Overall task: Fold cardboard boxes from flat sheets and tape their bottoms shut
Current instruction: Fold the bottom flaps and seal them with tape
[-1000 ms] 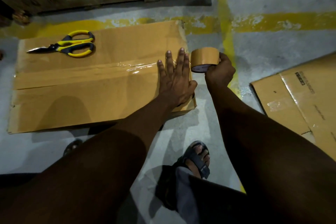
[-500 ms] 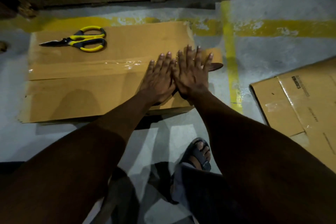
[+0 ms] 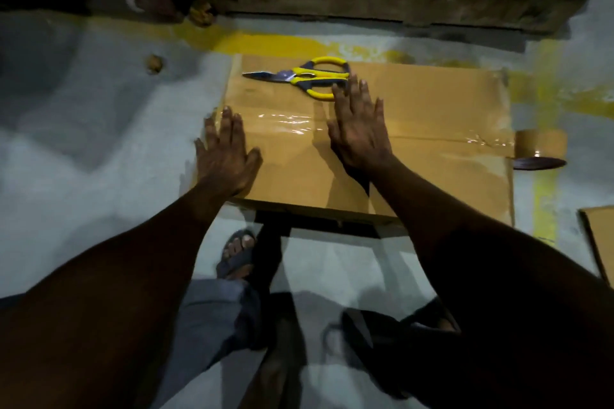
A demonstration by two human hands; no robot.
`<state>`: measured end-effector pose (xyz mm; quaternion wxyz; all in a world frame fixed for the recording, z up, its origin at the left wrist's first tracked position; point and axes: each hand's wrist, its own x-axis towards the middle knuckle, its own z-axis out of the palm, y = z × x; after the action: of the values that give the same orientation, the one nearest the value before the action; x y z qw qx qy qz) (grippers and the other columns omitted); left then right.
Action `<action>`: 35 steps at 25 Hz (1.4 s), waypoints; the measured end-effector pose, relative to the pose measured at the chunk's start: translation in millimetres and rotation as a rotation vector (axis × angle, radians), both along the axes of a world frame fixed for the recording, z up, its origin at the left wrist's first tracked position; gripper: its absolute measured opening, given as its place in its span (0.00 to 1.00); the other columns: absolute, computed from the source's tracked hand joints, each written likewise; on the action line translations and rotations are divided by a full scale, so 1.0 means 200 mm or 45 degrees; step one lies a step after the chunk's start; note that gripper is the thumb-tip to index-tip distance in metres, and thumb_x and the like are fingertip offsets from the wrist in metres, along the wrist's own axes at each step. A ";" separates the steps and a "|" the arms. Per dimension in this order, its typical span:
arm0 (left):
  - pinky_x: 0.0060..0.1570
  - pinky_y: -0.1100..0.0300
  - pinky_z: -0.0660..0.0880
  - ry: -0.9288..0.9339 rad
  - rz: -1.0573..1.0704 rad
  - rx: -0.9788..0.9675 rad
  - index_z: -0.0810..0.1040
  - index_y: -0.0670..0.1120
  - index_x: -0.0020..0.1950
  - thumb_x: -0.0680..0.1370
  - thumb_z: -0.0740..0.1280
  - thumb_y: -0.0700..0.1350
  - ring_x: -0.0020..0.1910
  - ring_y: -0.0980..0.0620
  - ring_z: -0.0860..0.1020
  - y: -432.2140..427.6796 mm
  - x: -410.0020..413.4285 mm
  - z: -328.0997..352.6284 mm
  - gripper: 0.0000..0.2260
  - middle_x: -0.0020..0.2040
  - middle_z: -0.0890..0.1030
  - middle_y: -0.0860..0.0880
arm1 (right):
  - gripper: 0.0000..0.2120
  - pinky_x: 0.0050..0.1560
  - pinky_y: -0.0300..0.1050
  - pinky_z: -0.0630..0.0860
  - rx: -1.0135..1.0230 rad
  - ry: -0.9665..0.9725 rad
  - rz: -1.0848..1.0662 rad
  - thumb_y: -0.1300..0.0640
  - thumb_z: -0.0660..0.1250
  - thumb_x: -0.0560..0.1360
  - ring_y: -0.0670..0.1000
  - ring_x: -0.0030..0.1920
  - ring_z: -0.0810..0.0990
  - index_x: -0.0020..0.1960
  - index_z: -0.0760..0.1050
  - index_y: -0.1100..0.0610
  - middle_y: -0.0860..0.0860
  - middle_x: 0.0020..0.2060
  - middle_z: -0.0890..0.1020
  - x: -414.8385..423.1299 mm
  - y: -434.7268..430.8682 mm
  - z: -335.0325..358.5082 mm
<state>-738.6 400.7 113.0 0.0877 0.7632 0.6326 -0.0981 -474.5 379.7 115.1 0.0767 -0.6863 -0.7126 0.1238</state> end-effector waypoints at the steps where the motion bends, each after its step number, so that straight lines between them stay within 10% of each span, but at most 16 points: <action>1: 0.70 0.34 0.53 -0.024 0.031 -0.009 0.45 0.44 0.79 0.76 0.46 0.62 0.77 0.37 0.44 0.01 0.00 0.01 0.36 0.79 0.41 0.44 | 0.30 0.74 0.66 0.46 -0.021 0.006 0.001 0.45 0.48 0.83 0.61 0.79 0.43 0.80 0.45 0.54 0.59 0.79 0.42 -0.05 0.09 0.03; 7: 0.65 0.38 0.64 -0.145 0.060 -0.082 0.46 0.49 0.79 0.78 0.57 0.61 0.72 0.32 0.56 0.04 -0.04 0.03 0.36 0.79 0.40 0.42 | 0.22 0.66 0.66 0.63 -0.122 -0.231 -0.055 0.50 0.55 0.82 0.61 0.76 0.55 0.74 0.62 0.55 0.57 0.77 0.57 -0.11 0.19 0.05; 16: 0.69 0.32 0.53 0.035 -0.262 -0.440 0.45 0.49 0.79 0.80 0.57 0.59 0.75 0.30 0.44 -0.21 0.54 0.18 0.34 0.79 0.41 0.43 | 0.16 0.54 0.52 0.72 -0.198 -0.202 -0.374 0.52 0.60 0.81 0.59 0.59 0.75 0.65 0.72 0.57 0.56 0.60 0.74 0.16 -0.32 0.17; 27: 0.56 0.54 0.72 0.097 -0.882 -0.479 0.61 0.45 0.76 0.81 0.60 0.53 0.63 0.40 0.73 -0.28 1.36 0.60 0.26 0.67 0.74 0.36 | 0.12 0.40 0.47 0.68 -0.418 0.425 -0.730 0.52 0.70 0.74 0.63 0.52 0.80 0.44 0.75 0.62 0.63 0.44 0.80 0.76 -0.85 0.38; 29: 0.59 0.53 0.71 0.035 -0.917 -0.448 0.62 0.46 0.76 0.81 0.59 0.53 0.67 0.40 0.71 -0.31 1.47 0.57 0.25 0.70 0.71 0.38 | 0.13 0.35 0.46 0.66 -0.244 0.594 -0.885 0.51 0.71 0.74 0.63 0.46 0.81 0.37 0.74 0.59 0.61 0.34 0.78 0.84 -0.85 0.36; 35: 0.63 0.52 0.70 -0.119 -0.946 -0.353 0.67 0.45 0.74 0.79 0.62 0.50 0.67 0.41 0.70 -0.27 1.71 0.35 0.24 0.68 0.73 0.39 | 0.18 0.46 0.49 0.71 0.350 0.763 -1.684 0.45 0.72 0.74 0.63 0.54 0.79 0.48 0.74 0.60 0.62 0.48 0.82 1.29 -0.94 0.22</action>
<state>-396.4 346.6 183.5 0.1771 0.9246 0.2897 -0.1727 -217.0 191.8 158.3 0.4119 -0.8935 -0.1075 0.1432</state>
